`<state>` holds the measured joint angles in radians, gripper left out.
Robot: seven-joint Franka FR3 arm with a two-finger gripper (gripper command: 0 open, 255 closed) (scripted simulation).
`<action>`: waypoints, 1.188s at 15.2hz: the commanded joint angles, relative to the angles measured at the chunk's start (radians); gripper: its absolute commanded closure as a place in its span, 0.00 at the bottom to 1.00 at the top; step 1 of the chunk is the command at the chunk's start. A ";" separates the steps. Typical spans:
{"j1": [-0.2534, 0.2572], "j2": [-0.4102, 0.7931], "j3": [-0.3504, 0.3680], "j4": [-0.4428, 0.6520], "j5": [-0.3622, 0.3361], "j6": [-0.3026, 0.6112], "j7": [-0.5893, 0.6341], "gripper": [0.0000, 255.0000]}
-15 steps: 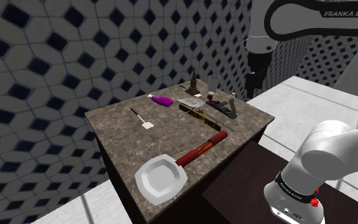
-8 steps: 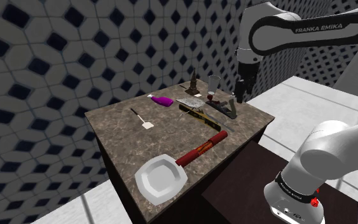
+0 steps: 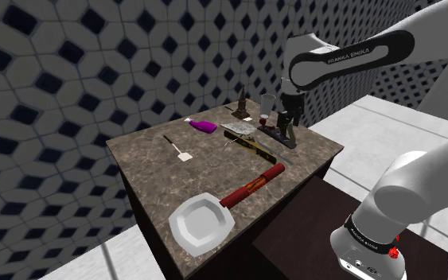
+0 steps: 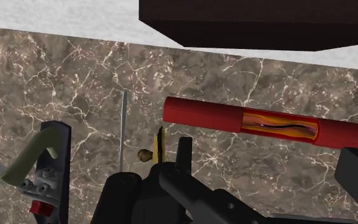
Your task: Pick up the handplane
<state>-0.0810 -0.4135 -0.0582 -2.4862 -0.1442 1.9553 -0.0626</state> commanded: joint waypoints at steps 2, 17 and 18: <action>-0.014 0.109 -0.021 0.010 -0.009 0.114 -0.001 0.00; -0.073 0.685 -0.077 0.282 0.047 0.475 -0.042 0.00; -0.079 0.724 -0.077 0.310 0.055 0.489 -0.046 0.00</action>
<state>-0.1552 0.2654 -0.1350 -2.2123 -0.0978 2.4311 -0.1050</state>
